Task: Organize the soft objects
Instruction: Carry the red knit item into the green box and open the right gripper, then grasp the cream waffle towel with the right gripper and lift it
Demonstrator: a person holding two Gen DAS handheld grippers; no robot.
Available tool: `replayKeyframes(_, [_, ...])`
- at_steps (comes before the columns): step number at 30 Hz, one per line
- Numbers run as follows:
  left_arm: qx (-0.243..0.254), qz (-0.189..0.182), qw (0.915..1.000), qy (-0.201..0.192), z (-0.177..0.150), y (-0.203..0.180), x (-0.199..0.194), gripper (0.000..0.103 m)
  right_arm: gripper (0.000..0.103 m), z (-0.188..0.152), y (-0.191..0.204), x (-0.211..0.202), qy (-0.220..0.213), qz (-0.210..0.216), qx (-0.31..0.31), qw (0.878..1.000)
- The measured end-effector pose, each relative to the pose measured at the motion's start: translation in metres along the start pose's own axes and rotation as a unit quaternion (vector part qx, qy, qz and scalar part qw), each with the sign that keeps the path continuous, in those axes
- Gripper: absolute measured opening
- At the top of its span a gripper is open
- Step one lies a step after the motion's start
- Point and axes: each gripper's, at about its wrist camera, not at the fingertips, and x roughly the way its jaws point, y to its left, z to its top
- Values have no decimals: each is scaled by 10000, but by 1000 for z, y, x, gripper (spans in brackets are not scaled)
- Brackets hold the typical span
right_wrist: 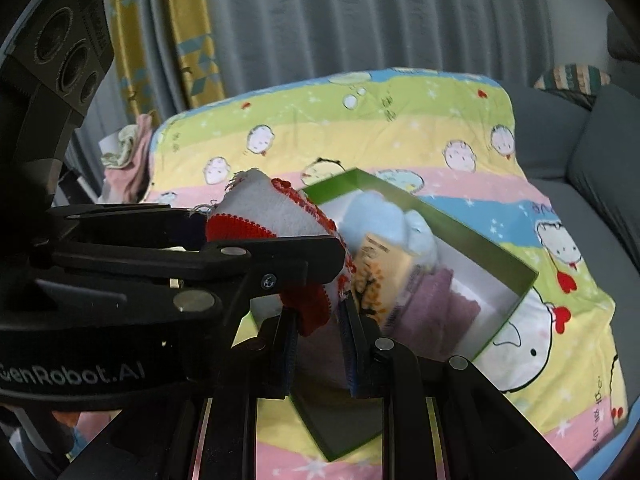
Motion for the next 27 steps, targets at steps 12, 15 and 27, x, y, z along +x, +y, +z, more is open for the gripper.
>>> replayKeyframes(12, [-61, 151, 9994, 317, -5, 3, 33, 74, 22, -9, -18, 25, 471, -223, 236, 9984])
replayKeyframes(15, [-51, 275, 9992, 269, -7, 5, 30, 88, 47, -11, -19, 24, 556, -515, 296, 9967])
replayKeyframes(27, [-278, 715, 9970, -128, -30, 29, -26, 88, 66, -22, -11, -25, 111, -606, 349, 9975])
